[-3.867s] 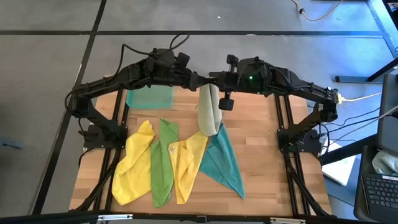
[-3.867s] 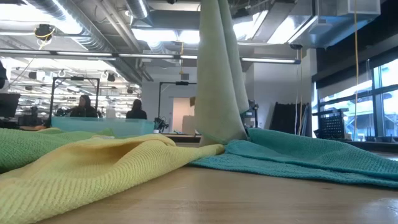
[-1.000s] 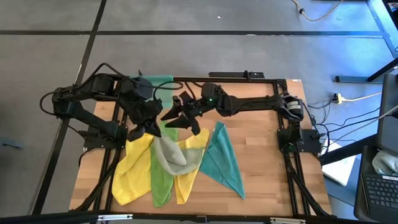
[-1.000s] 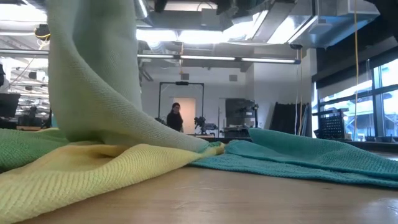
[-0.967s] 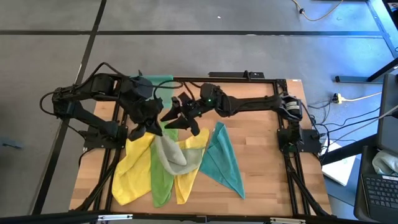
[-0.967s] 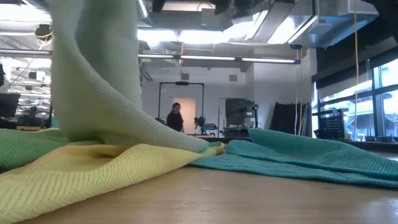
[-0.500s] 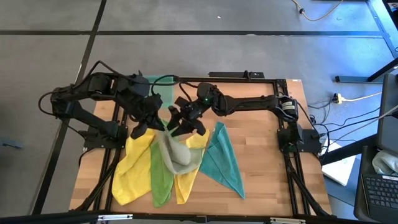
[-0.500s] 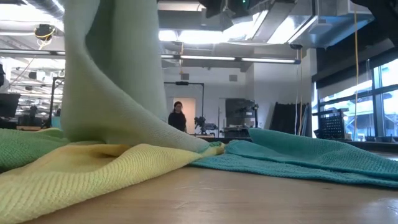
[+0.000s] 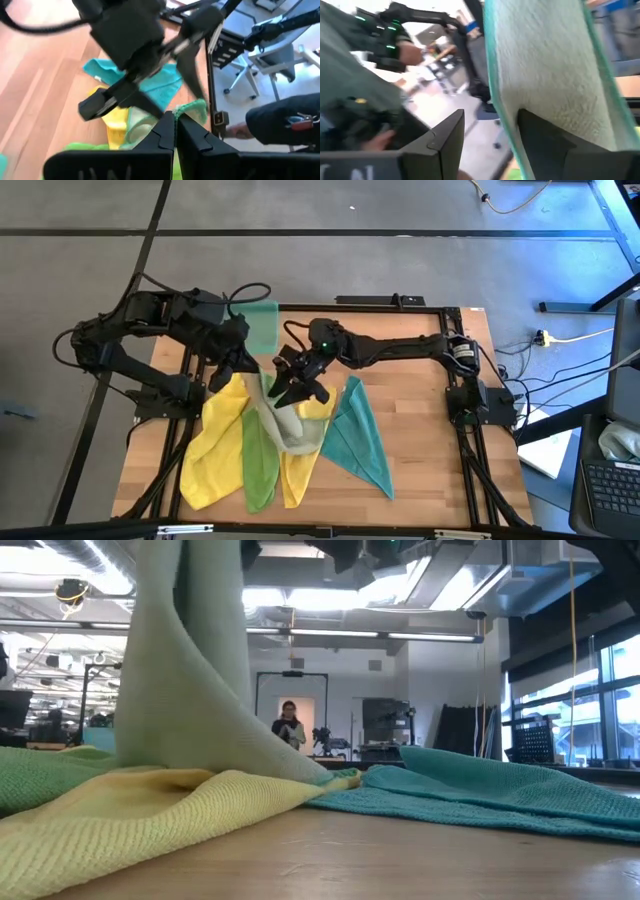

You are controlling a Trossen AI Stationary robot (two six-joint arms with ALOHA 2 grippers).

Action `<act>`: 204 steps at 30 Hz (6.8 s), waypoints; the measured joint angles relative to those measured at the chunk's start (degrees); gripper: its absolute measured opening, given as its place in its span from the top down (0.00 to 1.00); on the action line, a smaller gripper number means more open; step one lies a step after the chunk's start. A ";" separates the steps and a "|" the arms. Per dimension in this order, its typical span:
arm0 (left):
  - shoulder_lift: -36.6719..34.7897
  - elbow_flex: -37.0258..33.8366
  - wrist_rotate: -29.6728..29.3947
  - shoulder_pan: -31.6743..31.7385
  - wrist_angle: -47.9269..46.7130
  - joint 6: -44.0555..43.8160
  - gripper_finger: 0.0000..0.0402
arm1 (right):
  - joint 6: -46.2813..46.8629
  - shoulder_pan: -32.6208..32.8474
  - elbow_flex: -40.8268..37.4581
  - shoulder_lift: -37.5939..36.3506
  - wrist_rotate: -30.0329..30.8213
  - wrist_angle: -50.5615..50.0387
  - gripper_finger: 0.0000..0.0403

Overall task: Fold microfiber towels
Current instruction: Fold the light green microfiber cloth

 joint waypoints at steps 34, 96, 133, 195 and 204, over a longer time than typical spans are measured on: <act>-0.67 15.15 -12.86 0.00 -10.02 0.19 1.00 | -20.85 -0.29 -0.03 -0.07 13.94 -26.45 0.60; 1.05 15.10 -21.42 0.00 -8.01 -3.35 1.00 | -21.17 15.15 -6.91 2.91 65.52 -23.81 0.61; 11.43 15.10 -44.80 0.56 3.01 9.64 1.00 | -36.45 0.71 -6.71 -40.70 91.70 -64.83 0.99; 12.81 -28.34 -30.50 18.87 27.58 18.23 1.00 | -41.34 -16.55 -27.64 -41.95 77.25 -72.02 0.97; 12.49 -28.63 -29.96 26.18 33.00 20.75 1.00 | -48.12 -23.51 -28.68 -42.34 80.46 -62.47 0.97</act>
